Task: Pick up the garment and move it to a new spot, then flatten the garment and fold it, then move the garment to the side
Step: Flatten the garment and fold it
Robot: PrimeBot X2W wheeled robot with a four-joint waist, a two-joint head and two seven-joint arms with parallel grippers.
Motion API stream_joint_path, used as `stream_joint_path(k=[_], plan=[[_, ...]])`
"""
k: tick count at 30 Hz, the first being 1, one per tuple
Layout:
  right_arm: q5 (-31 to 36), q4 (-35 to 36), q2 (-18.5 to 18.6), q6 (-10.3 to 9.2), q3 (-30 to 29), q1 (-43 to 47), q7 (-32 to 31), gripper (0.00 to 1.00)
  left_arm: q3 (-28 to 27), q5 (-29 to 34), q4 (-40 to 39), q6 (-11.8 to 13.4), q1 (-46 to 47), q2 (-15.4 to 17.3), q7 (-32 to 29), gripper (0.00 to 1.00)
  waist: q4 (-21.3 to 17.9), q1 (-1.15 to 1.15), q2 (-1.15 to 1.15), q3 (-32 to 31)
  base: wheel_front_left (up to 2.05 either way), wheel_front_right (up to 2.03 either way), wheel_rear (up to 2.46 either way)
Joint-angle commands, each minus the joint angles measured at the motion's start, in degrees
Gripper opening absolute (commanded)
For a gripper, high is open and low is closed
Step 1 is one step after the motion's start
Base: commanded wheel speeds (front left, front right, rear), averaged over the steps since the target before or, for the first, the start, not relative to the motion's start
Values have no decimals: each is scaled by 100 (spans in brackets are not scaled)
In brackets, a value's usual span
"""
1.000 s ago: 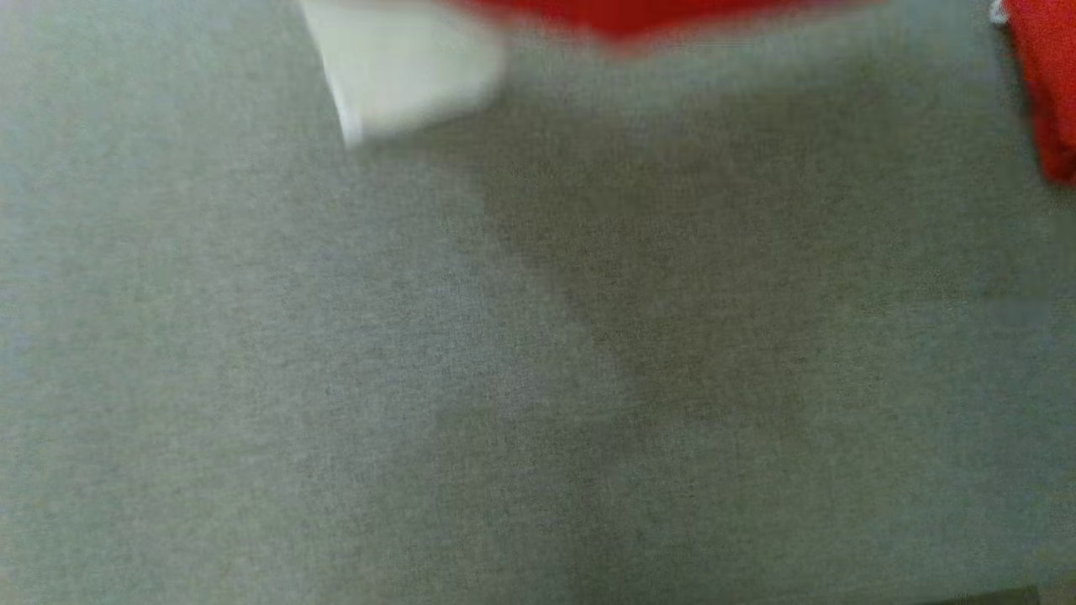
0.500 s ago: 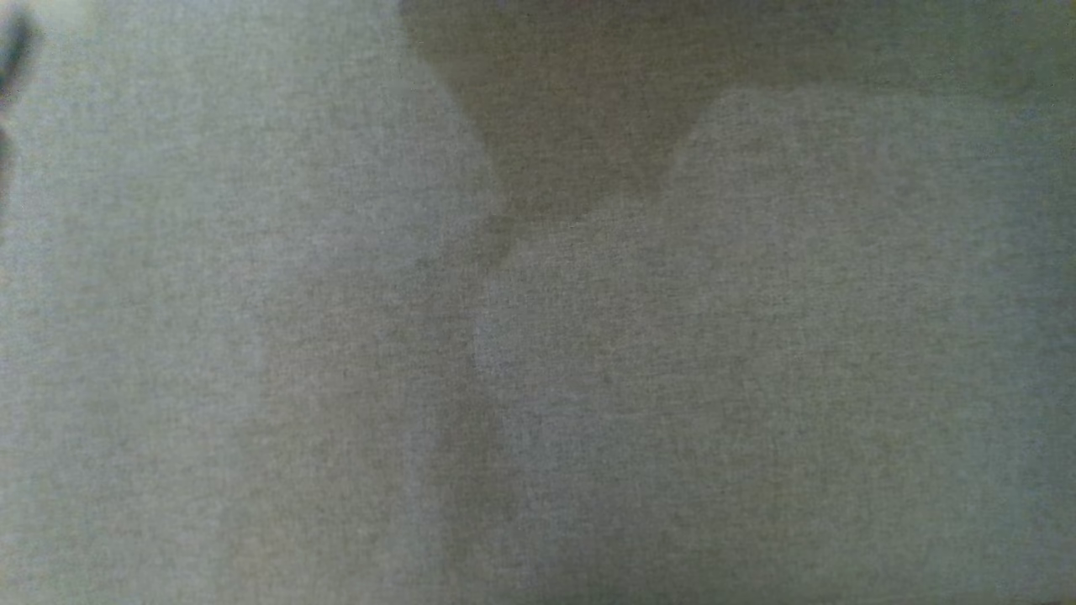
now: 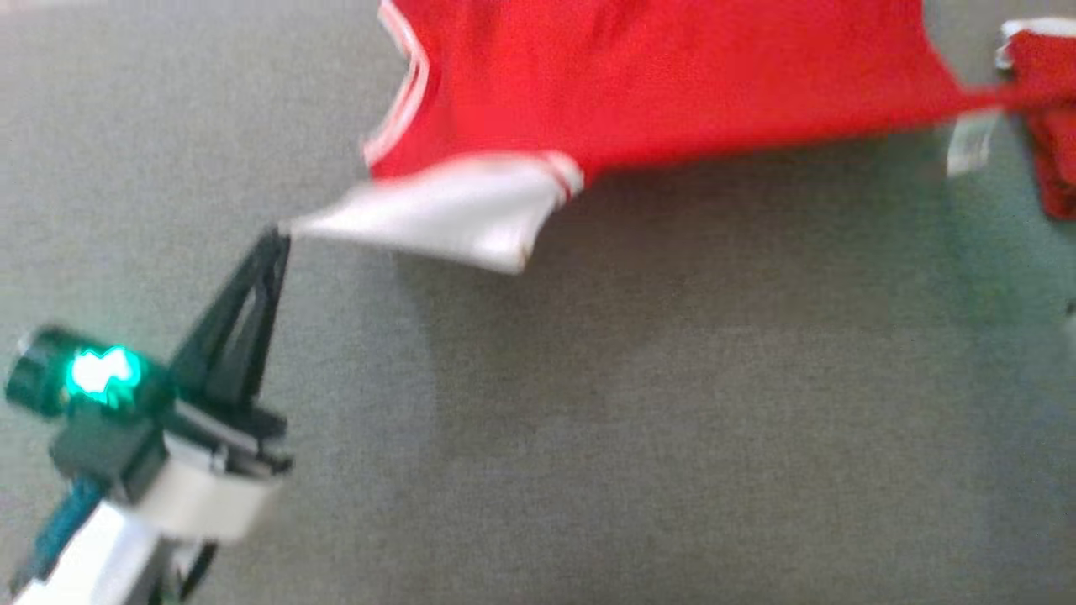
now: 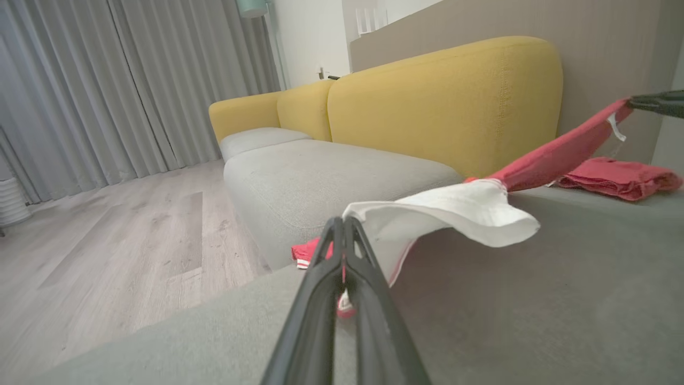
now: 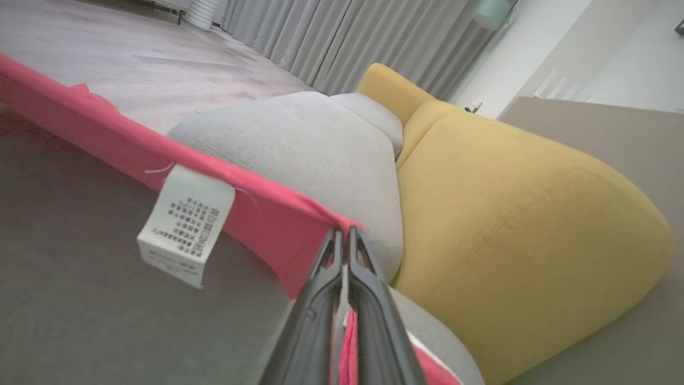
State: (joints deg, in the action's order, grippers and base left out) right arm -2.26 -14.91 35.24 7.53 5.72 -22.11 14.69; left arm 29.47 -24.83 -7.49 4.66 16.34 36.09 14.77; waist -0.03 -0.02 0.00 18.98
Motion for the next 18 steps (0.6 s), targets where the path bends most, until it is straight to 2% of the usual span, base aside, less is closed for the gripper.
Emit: stream_joint_path(k=[1,10,14,18], plan=[[73,278,75,-4,-166,355,30,0,-354,-49,-338,128,-116,290,22,0,-27,2,0,-206,0,0,0],[355,1118,-382,-4,-1024,2091,30,0,-157,-114,-1132,557,-1742,270,22,0,44,2,0,-405,0,0,0],[418,1347,-560,-4,-1266,2549,30,0,-22,-146,-1391,607,-2020,260,-38,0,59,2,0,-410,0,0,0],[437,1349,-665,-4,-1265,2568,21,0,-15,-147,-1441,590,-1935,251,-71,0,31,2,0,-381,0,0,0]])
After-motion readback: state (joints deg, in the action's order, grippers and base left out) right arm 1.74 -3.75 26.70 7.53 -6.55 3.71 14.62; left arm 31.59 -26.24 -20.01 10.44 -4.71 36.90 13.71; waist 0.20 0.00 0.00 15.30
